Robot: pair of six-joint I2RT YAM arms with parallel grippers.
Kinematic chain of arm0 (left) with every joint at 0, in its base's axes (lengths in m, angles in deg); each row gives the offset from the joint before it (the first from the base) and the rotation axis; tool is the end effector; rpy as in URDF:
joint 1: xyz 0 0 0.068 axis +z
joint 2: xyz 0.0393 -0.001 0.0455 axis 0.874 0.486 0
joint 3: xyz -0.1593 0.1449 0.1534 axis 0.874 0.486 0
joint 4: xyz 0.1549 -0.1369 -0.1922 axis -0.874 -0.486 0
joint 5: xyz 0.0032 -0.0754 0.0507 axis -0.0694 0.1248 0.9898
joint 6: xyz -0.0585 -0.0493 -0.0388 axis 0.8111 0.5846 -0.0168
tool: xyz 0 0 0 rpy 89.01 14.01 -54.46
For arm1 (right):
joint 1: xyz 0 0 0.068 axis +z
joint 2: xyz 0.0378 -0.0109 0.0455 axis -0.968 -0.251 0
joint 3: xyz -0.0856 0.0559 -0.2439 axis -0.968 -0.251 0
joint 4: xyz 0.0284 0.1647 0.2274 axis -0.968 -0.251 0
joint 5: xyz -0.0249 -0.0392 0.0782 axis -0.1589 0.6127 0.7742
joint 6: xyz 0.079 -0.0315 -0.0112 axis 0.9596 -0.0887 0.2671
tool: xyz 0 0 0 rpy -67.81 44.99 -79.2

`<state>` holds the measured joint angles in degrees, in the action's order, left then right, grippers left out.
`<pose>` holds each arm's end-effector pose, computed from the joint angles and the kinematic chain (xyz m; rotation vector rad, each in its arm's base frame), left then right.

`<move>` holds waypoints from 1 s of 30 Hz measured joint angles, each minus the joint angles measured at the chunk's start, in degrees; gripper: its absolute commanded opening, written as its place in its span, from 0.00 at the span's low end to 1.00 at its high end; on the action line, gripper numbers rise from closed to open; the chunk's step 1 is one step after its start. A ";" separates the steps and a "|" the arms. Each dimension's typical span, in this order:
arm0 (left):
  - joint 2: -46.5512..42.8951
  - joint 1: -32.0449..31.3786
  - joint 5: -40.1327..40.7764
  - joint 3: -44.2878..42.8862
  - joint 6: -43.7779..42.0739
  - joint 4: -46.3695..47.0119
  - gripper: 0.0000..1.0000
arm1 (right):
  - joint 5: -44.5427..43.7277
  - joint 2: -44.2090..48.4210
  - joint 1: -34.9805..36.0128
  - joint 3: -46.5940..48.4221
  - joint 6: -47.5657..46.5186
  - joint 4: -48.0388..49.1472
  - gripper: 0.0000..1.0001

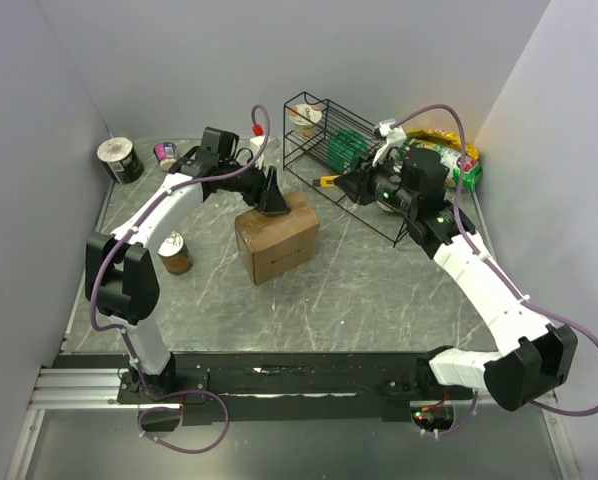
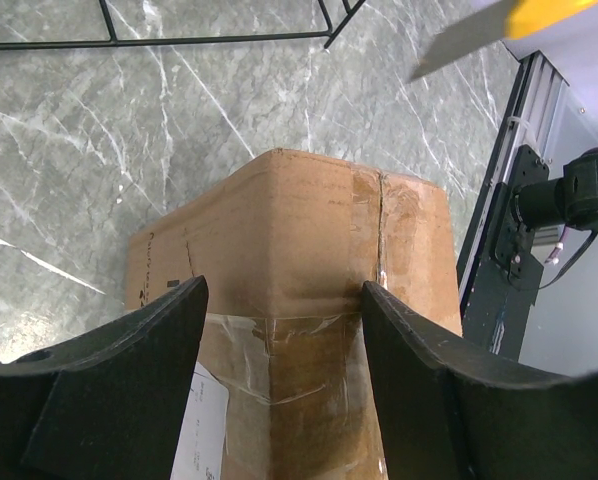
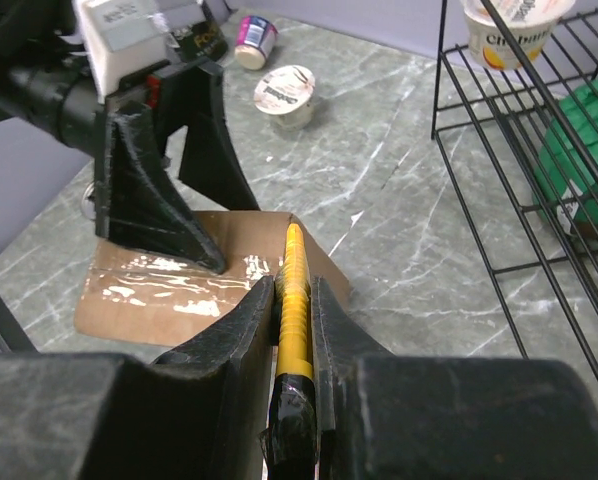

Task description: Unpack the express box

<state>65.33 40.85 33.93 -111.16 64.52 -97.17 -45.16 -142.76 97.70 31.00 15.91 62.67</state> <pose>0.3917 -0.2041 0.2846 0.8790 2.0765 -1.1437 0.3080 0.1537 0.3858 -0.4525 1.7270 0.7058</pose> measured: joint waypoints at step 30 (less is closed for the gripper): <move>0.76 0.28 -0.61 0.00 1.68 1.09 0.66 | 3.56 -8.28 0.00 6.69 0.48 -5.77 0.00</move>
<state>66.10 41.13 33.32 -111.16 66.21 -96.07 -41.60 -151.05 97.70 37.69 16.39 56.90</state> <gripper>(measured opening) 0.668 0.230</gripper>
